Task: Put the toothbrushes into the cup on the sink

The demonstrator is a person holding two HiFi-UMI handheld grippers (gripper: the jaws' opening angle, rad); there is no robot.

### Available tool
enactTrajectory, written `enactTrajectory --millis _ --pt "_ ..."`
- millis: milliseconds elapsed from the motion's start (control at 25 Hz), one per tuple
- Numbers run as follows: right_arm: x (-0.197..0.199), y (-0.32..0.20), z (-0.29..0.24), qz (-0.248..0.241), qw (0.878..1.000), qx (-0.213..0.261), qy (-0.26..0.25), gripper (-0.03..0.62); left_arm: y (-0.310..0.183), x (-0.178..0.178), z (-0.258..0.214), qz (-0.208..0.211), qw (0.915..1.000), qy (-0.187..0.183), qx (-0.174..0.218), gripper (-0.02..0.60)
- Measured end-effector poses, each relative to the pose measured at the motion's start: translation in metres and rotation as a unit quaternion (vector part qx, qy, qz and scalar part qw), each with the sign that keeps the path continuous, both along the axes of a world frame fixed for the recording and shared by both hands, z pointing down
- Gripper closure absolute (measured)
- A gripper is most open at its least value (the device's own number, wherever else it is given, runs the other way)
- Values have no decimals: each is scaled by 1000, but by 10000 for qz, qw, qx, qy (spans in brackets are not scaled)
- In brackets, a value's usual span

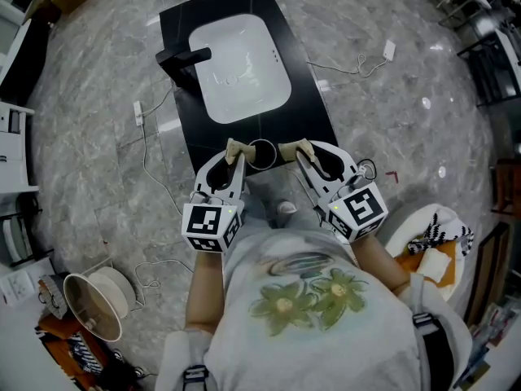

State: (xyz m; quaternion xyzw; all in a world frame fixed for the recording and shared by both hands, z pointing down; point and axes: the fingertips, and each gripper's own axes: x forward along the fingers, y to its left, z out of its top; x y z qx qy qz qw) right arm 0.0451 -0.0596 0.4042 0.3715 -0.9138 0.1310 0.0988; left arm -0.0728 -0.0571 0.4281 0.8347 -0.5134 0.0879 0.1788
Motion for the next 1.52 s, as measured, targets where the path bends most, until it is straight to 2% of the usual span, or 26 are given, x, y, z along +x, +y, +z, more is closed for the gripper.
enactTrajectory --millis 920,1160,1520 --pt "-4 5 2 92 10000 -2 4 505 -3 0 24 110 9997 -41 -201 518" --pt "-6 4 1 101 9999 8 11 504 -3 6 33 254 9992 -209 -233 518" --pt "-6 4 3 111 9999 -21 34 504 -5 7 42 286 9988 -252 -323 518"
